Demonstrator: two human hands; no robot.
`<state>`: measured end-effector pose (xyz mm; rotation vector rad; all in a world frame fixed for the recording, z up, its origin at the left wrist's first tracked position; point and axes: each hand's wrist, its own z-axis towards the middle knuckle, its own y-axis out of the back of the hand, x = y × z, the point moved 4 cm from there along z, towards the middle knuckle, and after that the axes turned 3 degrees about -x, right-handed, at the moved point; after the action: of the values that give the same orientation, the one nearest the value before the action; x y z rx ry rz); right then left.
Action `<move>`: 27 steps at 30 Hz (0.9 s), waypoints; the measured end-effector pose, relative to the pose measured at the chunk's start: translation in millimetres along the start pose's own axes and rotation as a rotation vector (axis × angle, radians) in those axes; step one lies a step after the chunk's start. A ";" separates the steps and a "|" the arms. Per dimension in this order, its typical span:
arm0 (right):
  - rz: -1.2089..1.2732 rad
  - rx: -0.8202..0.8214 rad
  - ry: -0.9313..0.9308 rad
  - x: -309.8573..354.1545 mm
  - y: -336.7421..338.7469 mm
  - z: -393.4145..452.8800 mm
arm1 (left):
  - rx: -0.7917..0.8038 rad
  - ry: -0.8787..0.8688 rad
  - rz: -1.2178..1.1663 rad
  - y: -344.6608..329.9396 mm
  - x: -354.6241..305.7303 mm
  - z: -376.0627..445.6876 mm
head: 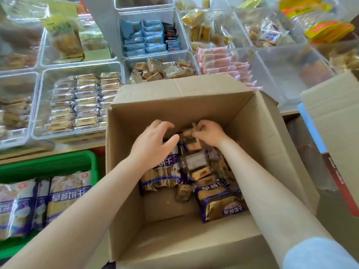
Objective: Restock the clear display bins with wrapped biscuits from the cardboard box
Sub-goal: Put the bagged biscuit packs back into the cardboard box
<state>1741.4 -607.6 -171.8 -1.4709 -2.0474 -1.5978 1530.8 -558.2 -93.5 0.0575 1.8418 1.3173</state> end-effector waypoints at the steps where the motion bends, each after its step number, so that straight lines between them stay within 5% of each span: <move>1: 0.147 0.049 -0.014 13.5 5.9 -8.7 | -0.023 0.008 -0.049 2.6 -0.5 -0.3; 6: 0.515 0.223 0.142 103.2 19.1 -73.0 | -0.083 0.143 -0.734 35.1 -5.8 -15.9; 10: 0.558 0.187 0.224 180.0 -2.4 -102.0 | -0.191 0.141 -0.967 96.7 23.0 -40.4; 18: 0.489 0.222 0.263 351.9 -170.4 -94.9 | -0.333 0.338 -1.283 232.3 225.5 -111.7; 22: 0.225 0.155 0.322 418.4 -263.2 -79.8 | -0.318 0.426 -1.106 259.0 337.6 -134.4; 27: -0.157 -0.115 0.375 447.6 -322.0 -38.6 | -0.201 0.401 -0.074 261.7 447.7 -138.3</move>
<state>1256.0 -358.5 -83.2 -0.9625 -1.9190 -1.9084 1046.9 -331.2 -142.6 -0.4044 2.0021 1.5366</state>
